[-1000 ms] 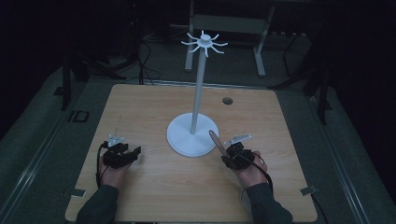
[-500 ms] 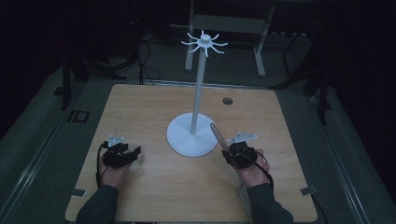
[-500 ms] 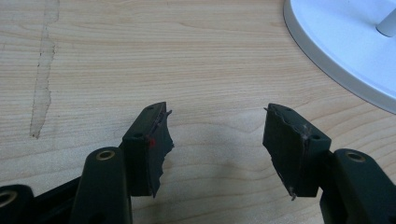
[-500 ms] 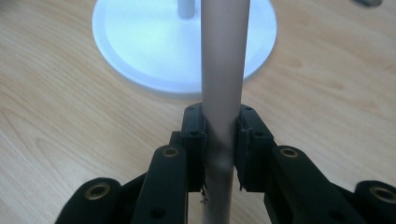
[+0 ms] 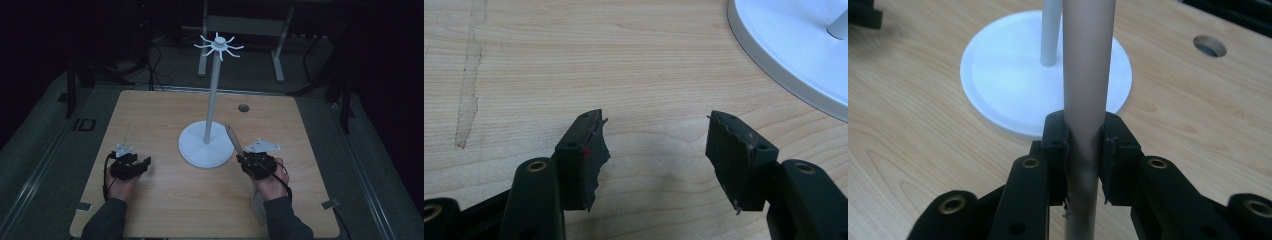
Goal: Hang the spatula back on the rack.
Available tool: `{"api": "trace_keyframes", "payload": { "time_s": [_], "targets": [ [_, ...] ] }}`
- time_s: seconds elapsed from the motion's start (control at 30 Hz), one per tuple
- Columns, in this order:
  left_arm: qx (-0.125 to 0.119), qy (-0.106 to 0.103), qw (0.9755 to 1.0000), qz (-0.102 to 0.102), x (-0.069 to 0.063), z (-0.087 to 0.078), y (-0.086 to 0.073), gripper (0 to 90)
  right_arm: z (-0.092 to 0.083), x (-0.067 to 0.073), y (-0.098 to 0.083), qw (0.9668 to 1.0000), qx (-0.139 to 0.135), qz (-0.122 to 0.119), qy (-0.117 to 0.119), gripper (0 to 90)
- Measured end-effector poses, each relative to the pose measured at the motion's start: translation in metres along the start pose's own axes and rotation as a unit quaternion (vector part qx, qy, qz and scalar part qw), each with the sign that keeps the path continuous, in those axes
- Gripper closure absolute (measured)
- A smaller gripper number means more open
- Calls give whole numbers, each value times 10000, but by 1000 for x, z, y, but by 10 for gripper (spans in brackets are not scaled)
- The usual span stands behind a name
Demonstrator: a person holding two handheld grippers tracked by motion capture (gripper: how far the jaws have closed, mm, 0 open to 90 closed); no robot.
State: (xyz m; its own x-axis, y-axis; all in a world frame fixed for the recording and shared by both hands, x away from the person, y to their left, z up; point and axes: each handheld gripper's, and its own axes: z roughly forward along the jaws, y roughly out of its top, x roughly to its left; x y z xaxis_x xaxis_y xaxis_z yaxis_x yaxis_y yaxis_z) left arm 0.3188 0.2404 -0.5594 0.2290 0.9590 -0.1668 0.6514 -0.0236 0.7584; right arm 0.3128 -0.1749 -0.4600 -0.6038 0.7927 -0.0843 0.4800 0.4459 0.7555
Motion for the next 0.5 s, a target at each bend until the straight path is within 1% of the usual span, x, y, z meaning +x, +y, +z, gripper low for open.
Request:
{"api": "trace_keyframes", "payload": {
  "time_s": [0.17,0.2,0.37,0.5],
  "targets": [
    [2,0,10000,2,0,0,0,408,-6,-1,3,9995,-300,45,-22,755],
    [2,0,10000,2,0,0,0,408,-6,-1,3,9995,-300,45,-22,755],
    [2,0,10000,3,0,0,0,408,-11,-1,6,9988,-494,43,4,755],
    [2,-2,10000,0,0,0,0,408,-15,-2,9,9977,-663,97,-1,755]
  ]
}}
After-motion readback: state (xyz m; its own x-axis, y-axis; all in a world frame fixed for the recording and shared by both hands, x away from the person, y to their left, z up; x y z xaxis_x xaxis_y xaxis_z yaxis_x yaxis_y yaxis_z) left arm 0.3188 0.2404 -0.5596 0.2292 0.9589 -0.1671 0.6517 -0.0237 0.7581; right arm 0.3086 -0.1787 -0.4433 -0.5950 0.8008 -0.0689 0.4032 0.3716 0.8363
